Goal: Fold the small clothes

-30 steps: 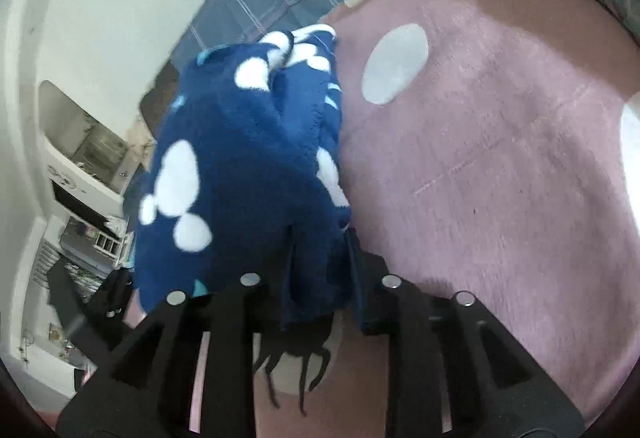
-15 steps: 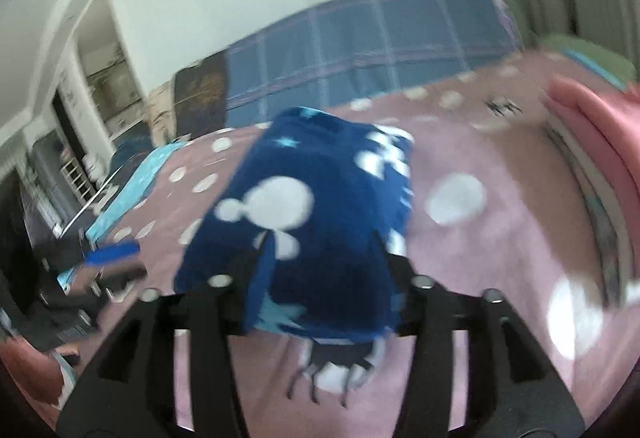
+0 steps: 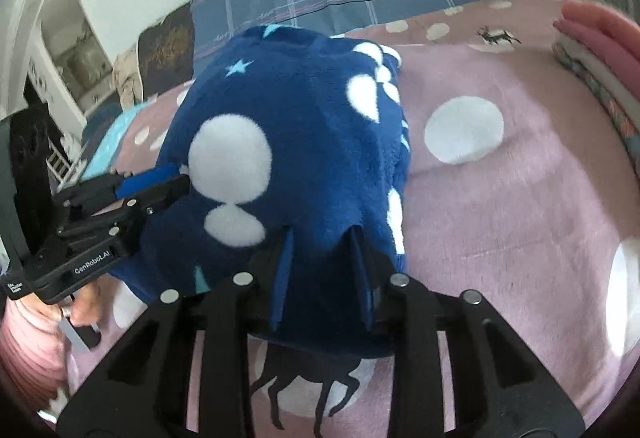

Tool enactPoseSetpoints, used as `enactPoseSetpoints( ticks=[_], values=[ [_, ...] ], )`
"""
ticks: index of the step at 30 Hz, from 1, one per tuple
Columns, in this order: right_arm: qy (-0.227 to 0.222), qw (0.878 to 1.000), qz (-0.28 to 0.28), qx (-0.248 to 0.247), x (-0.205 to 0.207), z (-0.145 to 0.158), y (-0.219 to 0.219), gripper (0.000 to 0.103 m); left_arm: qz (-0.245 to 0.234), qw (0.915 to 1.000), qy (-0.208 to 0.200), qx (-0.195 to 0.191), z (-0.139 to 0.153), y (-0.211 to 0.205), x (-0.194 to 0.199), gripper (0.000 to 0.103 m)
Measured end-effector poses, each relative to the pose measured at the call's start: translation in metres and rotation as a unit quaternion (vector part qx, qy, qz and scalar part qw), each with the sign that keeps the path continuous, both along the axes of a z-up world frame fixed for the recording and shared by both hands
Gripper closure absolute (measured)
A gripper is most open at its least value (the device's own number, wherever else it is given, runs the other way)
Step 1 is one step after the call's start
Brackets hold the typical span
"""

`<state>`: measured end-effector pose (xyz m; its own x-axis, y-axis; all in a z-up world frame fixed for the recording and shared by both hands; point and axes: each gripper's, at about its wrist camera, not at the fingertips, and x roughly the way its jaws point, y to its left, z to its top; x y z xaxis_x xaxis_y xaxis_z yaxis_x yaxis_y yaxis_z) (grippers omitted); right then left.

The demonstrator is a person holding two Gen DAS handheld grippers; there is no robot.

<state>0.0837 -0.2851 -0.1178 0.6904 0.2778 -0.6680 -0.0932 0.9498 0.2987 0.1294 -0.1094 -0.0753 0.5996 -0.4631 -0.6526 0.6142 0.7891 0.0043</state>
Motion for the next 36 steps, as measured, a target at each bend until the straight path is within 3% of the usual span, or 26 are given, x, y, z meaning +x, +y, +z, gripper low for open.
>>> enactPoseSetpoints(
  ticks=[3,7,10,13,14,16,17,18,20,21,23,27,30,32,34,36],
  values=[
    [-0.002,1.0,0.004,0.014,0.0,0.0,-0.003,0.073,-0.014,0.9996,-0.021,0.008,0.002,-0.001,-0.006,0.073],
    [-0.013,1.0,-0.019,0.005,-0.007,0.027,-0.001,0.074,-0.015,0.9988,0.007,-0.046,0.026,0.014,-0.007,0.068],
    [-0.094,0.995,-0.016,-0.011,-0.019,0.071,0.01,0.074,-0.03,0.9974,-0.042,-0.05,0.057,0.011,-0.002,0.067],
    [-0.141,0.99,-0.016,0.014,-0.014,0.096,0.01,0.074,-0.036,0.9951,-0.081,-0.043,0.081,-0.001,0.02,0.067],
    [-0.134,0.99,-0.01,0.03,-0.006,0.094,0.011,0.074,-0.034,0.9952,-0.074,-0.054,0.085,-0.005,0.035,0.067],
    [-0.066,0.997,0.006,0.039,0.024,0.067,0.017,0.074,-0.032,0.9966,-0.032,-0.069,0.081,-0.014,0.07,0.067],
    [-0.011,1.0,0.004,0.027,0.043,0.04,0.02,0.074,-0.022,0.9977,-0.008,-0.063,0.073,-0.018,0.086,0.067],
    [0.011,0.999,0.011,0.028,0.058,0.009,0.02,0.077,-0.008,0.9986,0.022,-0.047,0.056,-0.024,0.106,0.067],
    [-0.014,1.0,0.014,0.02,0.059,-0.002,0.021,0.077,0.014,0.9969,0.076,0.012,-0.001,-0.035,0.14,0.069],
    [-0.028,0.999,0.019,0.008,0.055,-0.004,0.023,0.077,0.011,0.9973,0.071,0.018,-0.016,-0.035,0.142,0.069],
    [-0.015,1.0,0.016,0.017,0.052,0.002,0.021,0.077,0.011,0.9979,0.064,-0.004,-0.016,-0.029,0.139,0.07],
    [-0.005,1.0,0.026,-0.001,0.055,0.008,0.02,0.077,0.003,0.9982,0.059,0.002,-0.012,-0.028,0.136,0.07],
    [-0.008,1.0,0.015,0.001,0.05,0.039,0.016,0.077,-0.011,0.9989,0.045,-0.01,0.006,-0.024,0.13,0.068],
    [-0.047,0.999,0.008,-0.02,0.049,0.067,0.02,0.072,-0.013,0.9985,0.034,-0.041,0.023,-0.014,0.136,0.066],
    [-0.066,0.997,0.003,-0.033,0.059,0.087,0.021,0.051,0.01,0.9971,0.027,-0.071,0.038,-0.002,0.146,0.066],
    [-0.062,0.998,0.006,-0.03,0.083,0.091,0.022,0.051,0.034,0.994,0.039,-0.096,0.046,0.008,0.165,0.066]
  ],
)
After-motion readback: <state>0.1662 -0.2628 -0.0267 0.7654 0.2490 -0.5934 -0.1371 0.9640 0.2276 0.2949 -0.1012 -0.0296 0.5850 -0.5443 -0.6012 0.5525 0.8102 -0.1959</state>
